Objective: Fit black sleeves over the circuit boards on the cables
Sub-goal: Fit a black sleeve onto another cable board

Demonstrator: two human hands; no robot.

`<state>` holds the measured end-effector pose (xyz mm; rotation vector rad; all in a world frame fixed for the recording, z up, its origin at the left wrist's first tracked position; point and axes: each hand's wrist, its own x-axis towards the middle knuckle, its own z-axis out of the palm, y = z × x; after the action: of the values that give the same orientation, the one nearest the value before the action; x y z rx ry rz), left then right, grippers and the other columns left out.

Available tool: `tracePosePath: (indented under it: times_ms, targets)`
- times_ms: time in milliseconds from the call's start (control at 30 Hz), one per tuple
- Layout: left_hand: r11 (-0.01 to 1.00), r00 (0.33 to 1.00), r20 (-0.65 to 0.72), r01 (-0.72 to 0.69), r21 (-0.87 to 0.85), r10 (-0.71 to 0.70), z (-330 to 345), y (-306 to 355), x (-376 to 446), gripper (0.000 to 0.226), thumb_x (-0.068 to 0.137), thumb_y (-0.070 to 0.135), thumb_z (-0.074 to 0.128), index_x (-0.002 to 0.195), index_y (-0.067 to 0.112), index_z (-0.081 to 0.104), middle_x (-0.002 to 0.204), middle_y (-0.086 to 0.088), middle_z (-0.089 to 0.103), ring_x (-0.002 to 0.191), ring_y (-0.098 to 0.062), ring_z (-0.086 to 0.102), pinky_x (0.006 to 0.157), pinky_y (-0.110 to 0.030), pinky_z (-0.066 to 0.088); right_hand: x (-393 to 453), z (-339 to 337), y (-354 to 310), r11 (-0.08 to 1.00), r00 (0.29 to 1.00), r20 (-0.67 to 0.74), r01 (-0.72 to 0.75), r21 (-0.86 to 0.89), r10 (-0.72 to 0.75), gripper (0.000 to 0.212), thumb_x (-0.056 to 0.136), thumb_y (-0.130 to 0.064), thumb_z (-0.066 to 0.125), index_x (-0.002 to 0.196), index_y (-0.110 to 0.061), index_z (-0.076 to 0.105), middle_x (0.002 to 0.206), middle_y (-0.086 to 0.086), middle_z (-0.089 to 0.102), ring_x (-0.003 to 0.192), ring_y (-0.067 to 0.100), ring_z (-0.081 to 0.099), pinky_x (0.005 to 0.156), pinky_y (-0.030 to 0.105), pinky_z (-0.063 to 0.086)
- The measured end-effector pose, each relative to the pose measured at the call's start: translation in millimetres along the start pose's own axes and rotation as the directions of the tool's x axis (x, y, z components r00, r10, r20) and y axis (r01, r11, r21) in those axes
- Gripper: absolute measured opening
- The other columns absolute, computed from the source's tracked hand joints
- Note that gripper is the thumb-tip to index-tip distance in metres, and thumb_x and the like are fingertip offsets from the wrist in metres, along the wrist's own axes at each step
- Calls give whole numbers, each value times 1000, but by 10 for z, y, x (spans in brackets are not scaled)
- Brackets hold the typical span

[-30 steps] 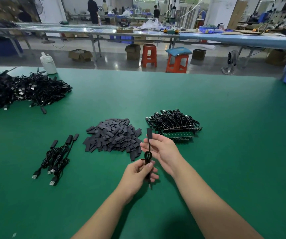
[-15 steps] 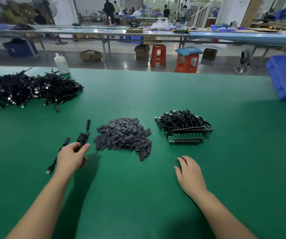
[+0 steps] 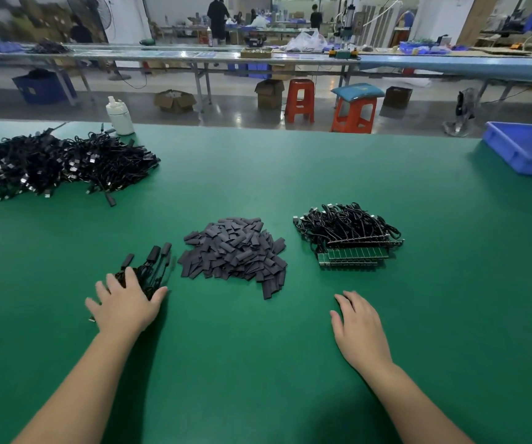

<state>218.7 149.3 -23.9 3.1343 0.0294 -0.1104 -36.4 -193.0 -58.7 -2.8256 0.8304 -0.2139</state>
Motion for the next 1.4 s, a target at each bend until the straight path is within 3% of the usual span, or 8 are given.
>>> tracePosePath:
  times_ms: [233, 533, 700, 833, 1033, 1167, 1267, 1400]
  targets:
    - [999, 999, -36, 22, -25, -23, 155, -127, 149, 70, 99, 59, 22, 153, 15, 23, 152, -19, 33, 133, -38, 36, 106, -48, 35, 6, 14, 10, 1000, 1000, 4, -3, 5, 3, 49, 105, -38, 35, 150, -17, 42, 156, 1, 38, 147, 18, 28, 123, 34, 21]
    - [989, 989, -44, 144, -15, -144, 37, -386, 600, 68, 95, 60, 39, 142, 11, 37, 141, -22, 43, 129, -39, 40, 104, -47, 35, 16, 41, -3, 999, 1000, -12, -8, -34, 8, 49, 104, -37, 35, 148, -15, 43, 152, 2, 40, 144, 19, 32, 121, 37, 23]
    - [977, 958, -268, -145, -154, 100, -68, 198, 354, 66, 96, 49, 47, 147, 8, 37, 152, -24, 34, 142, -37, 29, 117, -48, 24, 14, 27, 4, 999, 1000, 1, -11, -53, 11, 50, 105, -39, 31, 150, -17, 39, 153, 0, 38, 144, 18, 29, 121, 35, 21]
    - [865, 906, -302, -389, -318, 297, 59, 1010, -297, 66, 97, 51, 42, 151, 14, 31, 158, -18, 25, 147, -32, 19, 122, -45, 13, 8, -9, -25, 999, 1000, 16, -15, -45, 16, 48, 105, -39, 34, 147, -18, 42, 149, -1, 43, 141, 17, 34, 118, 33, 25]
    - [834, 844, -237, -524, -172, 482, 483, 1513, -877, 69, 98, 58, 28, 155, 21, 20, 163, -16, 5, 151, -30, 1, 123, -45, -1, 369, -372, 13, 993, 991, -135, -2, 120, 18, 25, 101, -29, 48, 111, -16, 67, 103, -1, 65, 97, 19, 60, 78, 34, 49]
    - [837, 859, -259, -498, -228, 441, 497, 1489, -858, 70, 97, 56, 31, 154, 17, 22, 162, -17, 8, 150, -30, 6, 123, -46, 6, 893, -708, 56, 998, 926, -372, 67, -20, -70, 36, 89, -9, 63, 125, -8, 64, 119, 11, 62, 110, 30, 54, 96, 43, 46]
    - [830, 856, -266, -505, -237, 444, 500, 1500, -872, 69, 97, 56, 32, 153, 17, 24, 161, -16, 13, 149, -29, 9, 123, -44, 8, 1308, -902, 93, 968, 985, -132, 73, -240, -107, 48, 91, -14, 58, 138, -17, 53, 135, 8, 56, 127, 29, 47, 106, 43, 39]
    - [829, 858, -266, -501, -249, 439, 519, 1493, -867, 69, 97, 56, 32, 153, 17, 26, 160, -15, 18, 149, -27, 12, 123, -43, 8, 1640, -964, 181, 944, 993, 114, 67, -322, -32, 40, 97, -18, 51, 134, -32, 58, 127, 2, 64, 116, 26, 58, 98, 39, 41]
